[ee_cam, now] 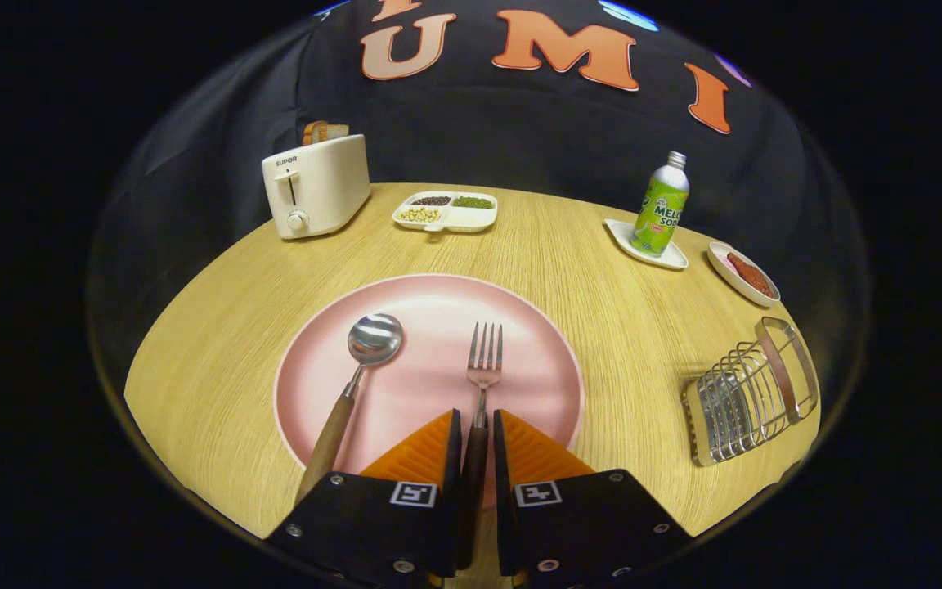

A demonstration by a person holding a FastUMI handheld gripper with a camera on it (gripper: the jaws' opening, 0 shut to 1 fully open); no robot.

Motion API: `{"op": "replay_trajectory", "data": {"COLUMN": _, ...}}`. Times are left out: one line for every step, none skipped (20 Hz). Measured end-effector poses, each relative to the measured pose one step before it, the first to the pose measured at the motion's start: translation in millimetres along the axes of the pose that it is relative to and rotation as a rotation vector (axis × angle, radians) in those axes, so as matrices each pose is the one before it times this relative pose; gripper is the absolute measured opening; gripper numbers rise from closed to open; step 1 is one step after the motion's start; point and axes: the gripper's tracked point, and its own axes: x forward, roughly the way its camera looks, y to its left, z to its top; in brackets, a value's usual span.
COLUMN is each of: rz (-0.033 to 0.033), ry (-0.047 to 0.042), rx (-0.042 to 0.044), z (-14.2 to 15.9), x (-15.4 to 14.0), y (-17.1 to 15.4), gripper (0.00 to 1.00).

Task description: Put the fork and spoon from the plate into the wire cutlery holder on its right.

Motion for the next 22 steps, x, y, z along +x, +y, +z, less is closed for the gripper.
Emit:
{"op": "replay_trajectory", "data": {"rz": -0.00448, "ry": -0.00633, "rx": -0.00739, "z": 1.57, "x": 0.39, "y": -1.71, "gripper": 0.14}}
{"op": "replay_trajectory", "data": {"rz": 0.00449, "ry": 0.00326, "rx": 0.00048, "z": 0.39, "x": 1.23, "y": 1.53, "gripper": 0.11}}
{"op": "replay_trajectory", "data": {"rz": 0.01129, "ry": 0.00296, "rx": 0.0043, "z": -0.66, "x": -2.24, "y": 1.37, "gripper": 0.08}}
{"op": "replay_trajectory", "data": {"rz": 0.01008, "ry": 0.00113, "rx": 0.00426, "z": 2.34, "x": -2.33, "y": 0.92, "gripper": 0.08}}
{"op": "replay_trajectory", "data": {"rz": 0.00572, "ry": -0.00586, "rx": 0.00269, "z": 3.16, "x": -2.4, "y": -1.55, "gripper": 0.06}}
{"op": "replay_trajectory", "data": {"rz": 0.00544, "ry": -0.00981, "rx": -0.00041, "z": 5.3, "x": -4.19, "y": -1.82, "gripper": 0.05}}
{"op": "replay_trajectory", "data": {"rz": 0.00343, "ry": -0.01129, "rx": -0.00149, "z": 4.92, "x": -4.74, "y": -3.28, "gripper": 0.05}}
{"op": "replay_trajectory", "data": {"rz": 0.00716, "ry": -0.00815, "rx": -0.00559, "z": 6.94, "x": -7.21, "y": -3.78, "gripper": 0.05}}
{"op": "replay_trajectory", "data": {"rz": 0.00691, "ry": -0.01052, "rx": -0.00471, "z": 6.66, "x": -6.76, "y": -3.93, "gripper": 0.05}}
{"op": "replay_trajectory", "data": {"rz": 0.00585, "ry": -0.00823, "rx": -0.00618, "z": 8.66, "x": -7.98, "y": -6.19, "gripper": 0.05}}
{"op": "replay_trajectory", "data": {"rz": 0.00086, "ry": -0.00903, "rx": -0.00576, "z": 7.43, "x": -7.93, "y": -7.66, "gripper": 0.05}}
{"op": "replay_trajectory", "data": {"rz": -0.00127, "ry": -0.00452, "rx": -0.00751, "z": 7.36, "x": -8.19, "y": -8.81, "gripper": 0.05}}
{"op": "replay_trajectory", "data": {"rz": -0.00308, "ry": -0.00228, "rx": -0.00427, "z": 5.91, "x": -7.95, "y": -8.93, "gripper": 0.05}}
{"op": "replay_trajectory", "data": {"rz": -0.00179, "ry": 0.00319, "rx": -0.00539, "z": 6.18, "x": -8.11, "y": -9.19, "gripper": 0.05}}
{"op": "replay_trajectory", "data": {"rz": -0.00229, "ry": 0.00641, "rx": -0.00383, "z": 3.92, "x": -7.93, "y": -10.06, "gripper": 0.05}}
{"op": "replay_trajectory", "data": {"rz": -0.00858, "ry": 0.00457, "rx": -0.00204, "z": 5.04, "x": -8.04, "y": -12.0, "gripper": 0.05}}
{"op": "replay_trajectory", "data": {"rz": -0.01805, "ry": 0.00591, "rx": -0.00856, "z": 3.89, "x": -5.46, "y": -13.19, "gripper": 0.05}}
{"op": "replay_trajectory", "data": {"rz": -0.02683, "ry": 0.00977, "rx": -0.01345, "z": 1.7, "x": -5.59, "y": -15.73, "gripper": 0.05}}
{"op": "replay_trajectory", "data": {"rz": -0.02562, "ry": 0.01265, "rx": -0.0123, "z": 0.13, "x": -5.52, "y": -12.63, "gripper": 0.05}}
{"op": "replay_trajectory", "data": {"rz": -0.01789, "ry": 0.01541, "rx": -0.00961, "z": -2.04, "x": -5.71, "y": -12.32, "gripper": 0.05}}
{"op": "replay_trajectory", "data": {"rz": -0.008, "ry": 0.02042, "rx": -0.00632, "z": -3.14, "x": -5.6, "y": -9.34, "gripper": 0.05}}
{"op": "replay_trajectory", "data": {"rz": -0.00003, "ry": 0.02456, "rx": 0.00223, "z": -2.89, "x": -5.4, "y": -8.11, "gripper": 0.05}}
